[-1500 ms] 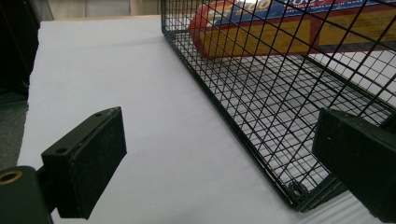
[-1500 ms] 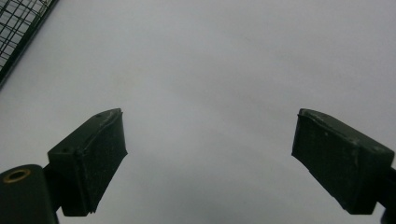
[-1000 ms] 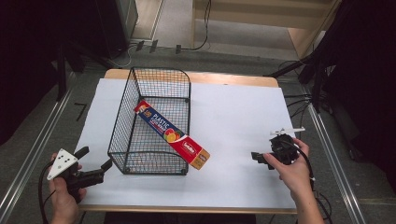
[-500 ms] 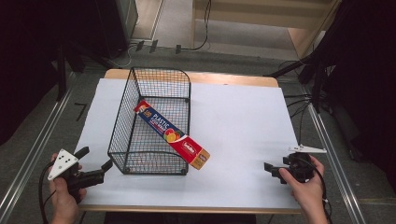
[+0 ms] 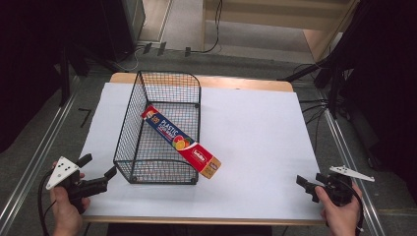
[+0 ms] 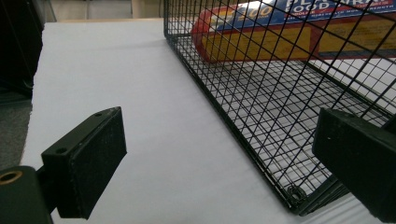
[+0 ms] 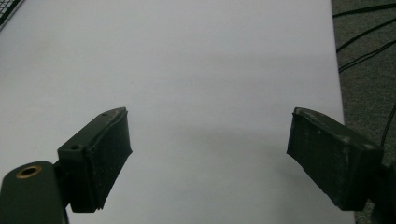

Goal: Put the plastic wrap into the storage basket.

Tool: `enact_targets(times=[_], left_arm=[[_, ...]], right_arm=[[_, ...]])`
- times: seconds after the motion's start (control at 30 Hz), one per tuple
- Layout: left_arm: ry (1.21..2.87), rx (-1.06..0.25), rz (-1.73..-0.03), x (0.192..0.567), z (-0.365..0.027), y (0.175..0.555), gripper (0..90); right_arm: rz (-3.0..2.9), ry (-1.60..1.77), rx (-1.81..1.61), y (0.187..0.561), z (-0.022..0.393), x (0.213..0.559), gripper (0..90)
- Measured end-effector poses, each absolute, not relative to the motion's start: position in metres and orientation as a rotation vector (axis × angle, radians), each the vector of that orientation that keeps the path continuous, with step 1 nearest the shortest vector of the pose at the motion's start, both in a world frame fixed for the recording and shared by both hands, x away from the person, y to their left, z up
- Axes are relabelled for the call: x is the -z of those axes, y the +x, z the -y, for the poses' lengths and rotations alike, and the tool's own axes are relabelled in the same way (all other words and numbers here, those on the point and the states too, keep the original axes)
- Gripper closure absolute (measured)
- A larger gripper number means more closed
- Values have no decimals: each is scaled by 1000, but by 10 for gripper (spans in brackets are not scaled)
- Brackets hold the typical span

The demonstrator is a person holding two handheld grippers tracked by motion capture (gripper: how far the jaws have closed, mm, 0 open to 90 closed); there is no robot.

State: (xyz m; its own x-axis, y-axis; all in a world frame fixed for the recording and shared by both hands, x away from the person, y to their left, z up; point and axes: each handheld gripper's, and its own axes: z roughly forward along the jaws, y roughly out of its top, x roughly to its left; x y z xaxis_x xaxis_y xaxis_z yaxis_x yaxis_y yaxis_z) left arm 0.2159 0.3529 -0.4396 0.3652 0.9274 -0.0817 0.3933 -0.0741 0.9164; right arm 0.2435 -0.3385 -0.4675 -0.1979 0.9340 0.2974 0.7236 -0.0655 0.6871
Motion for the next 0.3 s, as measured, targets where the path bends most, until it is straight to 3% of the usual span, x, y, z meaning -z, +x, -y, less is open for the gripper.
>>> enact_targets(times=[0.3], left_arm=[[1653, -692, -1198, 439, -355, 216, 35]], right_arm=[[-1911, 1801, -1100, 244, 340, 467, 136]])
